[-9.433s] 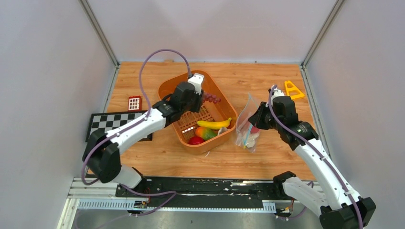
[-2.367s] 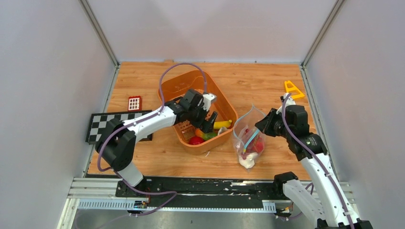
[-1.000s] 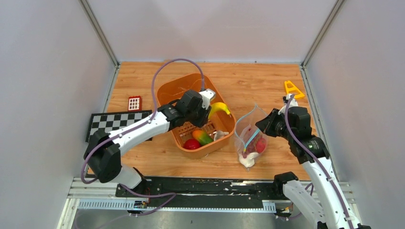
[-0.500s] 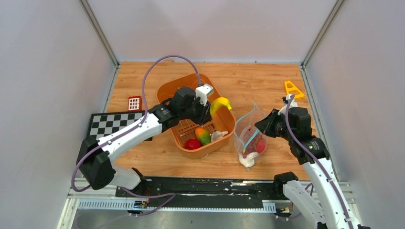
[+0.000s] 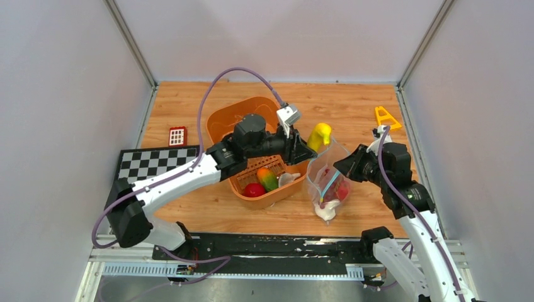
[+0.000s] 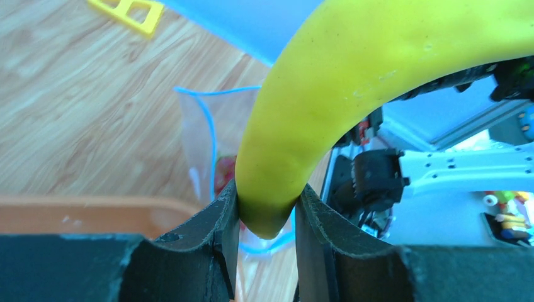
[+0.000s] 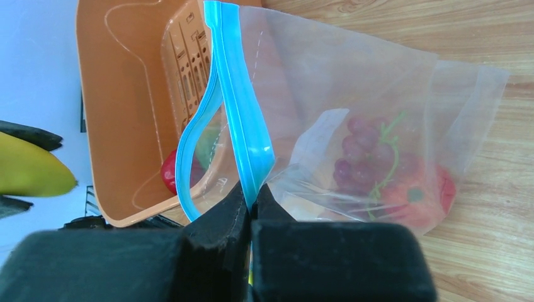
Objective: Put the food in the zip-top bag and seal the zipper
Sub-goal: Pick up the fake fruit from the bin, then place the fake fruit in the zipper food storage bag.
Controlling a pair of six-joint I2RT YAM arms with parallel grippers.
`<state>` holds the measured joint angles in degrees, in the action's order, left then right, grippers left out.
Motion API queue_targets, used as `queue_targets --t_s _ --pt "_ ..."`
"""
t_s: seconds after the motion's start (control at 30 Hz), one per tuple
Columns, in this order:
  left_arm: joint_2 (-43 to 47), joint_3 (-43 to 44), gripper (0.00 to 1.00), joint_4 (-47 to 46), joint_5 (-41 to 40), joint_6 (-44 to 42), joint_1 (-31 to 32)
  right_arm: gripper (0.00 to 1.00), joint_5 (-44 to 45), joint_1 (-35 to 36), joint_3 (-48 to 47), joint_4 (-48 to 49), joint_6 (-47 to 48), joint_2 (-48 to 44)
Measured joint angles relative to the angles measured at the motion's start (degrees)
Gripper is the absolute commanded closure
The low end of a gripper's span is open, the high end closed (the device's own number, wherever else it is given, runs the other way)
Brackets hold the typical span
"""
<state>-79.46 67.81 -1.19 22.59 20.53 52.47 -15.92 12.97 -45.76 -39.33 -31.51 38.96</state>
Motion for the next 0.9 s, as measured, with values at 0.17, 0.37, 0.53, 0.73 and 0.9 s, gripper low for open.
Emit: queue_targets --t_s 0.17,0.37,0.53,0.73,0.9 --pt "-5.14 -1.03 0.76 -10.95 1.73 3.74 1.70 1.00 -1.25 0.00 0.04 0.70 -1.27 -0.42" --pt "-11.02 -1.03 0.68 -12.83 1.09 3.17 3.32 1.00 -2.01 0.00 0.04 0.79 -1.90 -1.01" --pt "-12.59 -1.03 0.42 -10.62 -1.51 1.07 3.91 1.00 -2.27 0.00 0.02 0.76 -2.56 -1.70" --pt "-13.09 -1.03 0.20 -7.80 -3.69 -1.33 4.09 1.00 -2.21 0.00 -0.04 0.61 -3.63 -2.95" --pt "-12.94 -1.03 0.19 -5.81 -4.98 -2.08 4.09 1.00 -1.77 0.00 -0.04 0.44 -4.11 -3.67"
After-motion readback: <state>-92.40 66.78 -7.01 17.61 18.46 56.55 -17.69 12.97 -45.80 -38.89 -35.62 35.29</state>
